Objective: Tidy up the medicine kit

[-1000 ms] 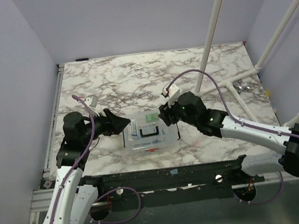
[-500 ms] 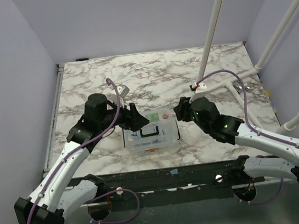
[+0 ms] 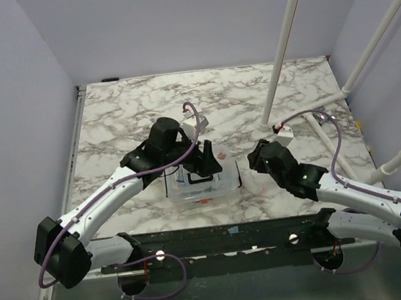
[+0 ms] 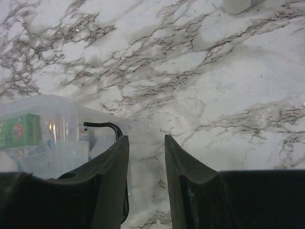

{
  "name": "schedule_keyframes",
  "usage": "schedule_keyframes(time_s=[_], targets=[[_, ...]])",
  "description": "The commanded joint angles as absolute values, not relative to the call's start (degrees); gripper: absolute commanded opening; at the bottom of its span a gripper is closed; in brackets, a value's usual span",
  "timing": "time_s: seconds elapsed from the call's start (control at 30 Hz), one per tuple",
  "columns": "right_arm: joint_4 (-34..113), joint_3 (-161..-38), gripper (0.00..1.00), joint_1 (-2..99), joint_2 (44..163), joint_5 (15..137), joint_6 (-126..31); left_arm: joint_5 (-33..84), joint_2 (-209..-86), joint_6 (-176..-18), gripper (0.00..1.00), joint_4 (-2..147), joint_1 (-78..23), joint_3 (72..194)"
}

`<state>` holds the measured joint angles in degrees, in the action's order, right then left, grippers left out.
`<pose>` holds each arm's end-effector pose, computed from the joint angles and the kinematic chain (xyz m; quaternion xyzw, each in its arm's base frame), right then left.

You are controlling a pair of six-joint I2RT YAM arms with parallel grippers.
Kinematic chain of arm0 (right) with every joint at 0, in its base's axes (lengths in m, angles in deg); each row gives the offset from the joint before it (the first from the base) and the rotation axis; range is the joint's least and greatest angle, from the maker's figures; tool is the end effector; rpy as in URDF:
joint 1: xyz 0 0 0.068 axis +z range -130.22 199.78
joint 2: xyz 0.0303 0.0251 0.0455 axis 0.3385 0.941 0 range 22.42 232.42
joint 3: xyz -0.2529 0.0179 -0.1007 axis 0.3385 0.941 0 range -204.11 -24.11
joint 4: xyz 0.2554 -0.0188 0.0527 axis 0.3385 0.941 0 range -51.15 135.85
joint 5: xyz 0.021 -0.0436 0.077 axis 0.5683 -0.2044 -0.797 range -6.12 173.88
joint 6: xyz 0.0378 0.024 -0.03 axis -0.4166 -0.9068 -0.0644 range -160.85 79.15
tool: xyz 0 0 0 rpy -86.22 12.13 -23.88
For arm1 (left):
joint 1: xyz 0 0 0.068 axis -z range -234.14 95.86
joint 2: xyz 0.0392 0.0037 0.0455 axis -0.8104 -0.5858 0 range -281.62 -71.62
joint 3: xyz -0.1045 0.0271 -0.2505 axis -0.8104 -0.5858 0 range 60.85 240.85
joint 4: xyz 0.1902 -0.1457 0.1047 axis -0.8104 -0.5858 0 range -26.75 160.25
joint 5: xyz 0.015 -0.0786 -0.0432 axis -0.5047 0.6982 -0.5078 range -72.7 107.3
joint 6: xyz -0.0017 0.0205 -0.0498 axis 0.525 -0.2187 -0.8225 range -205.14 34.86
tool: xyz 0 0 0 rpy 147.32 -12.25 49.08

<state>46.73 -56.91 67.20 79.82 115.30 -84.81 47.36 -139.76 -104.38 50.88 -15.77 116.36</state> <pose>0.1582 0.1447 0.2324 0.1048 0.8475 0.1655 0.4934 0.1950 -0.1770 0.3079 0.2643 0.8121 -0.4244 0.3010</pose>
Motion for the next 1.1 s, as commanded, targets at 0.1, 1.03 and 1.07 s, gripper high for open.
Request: schedule_keyframes(time_s=[0.1,1.03,1.07], targets=[[42.4,-52.0,0.38,65.1,78.6,113.8,-88.7,49.7,-144.3,-106.8,0.71,57.6,-12.9,116.3],[16.7,-38.9,0.34,58.7,83.5,96.2,-94.2,51.3,-151.5,-109.8,0.65,67.4,-12.8,107.7],[16.5,-38.6,0.34,58.6,83.5,96.2,-94.3,51.2,-151.4,-109.8,0.64,67.4,-12.8,107.3]])
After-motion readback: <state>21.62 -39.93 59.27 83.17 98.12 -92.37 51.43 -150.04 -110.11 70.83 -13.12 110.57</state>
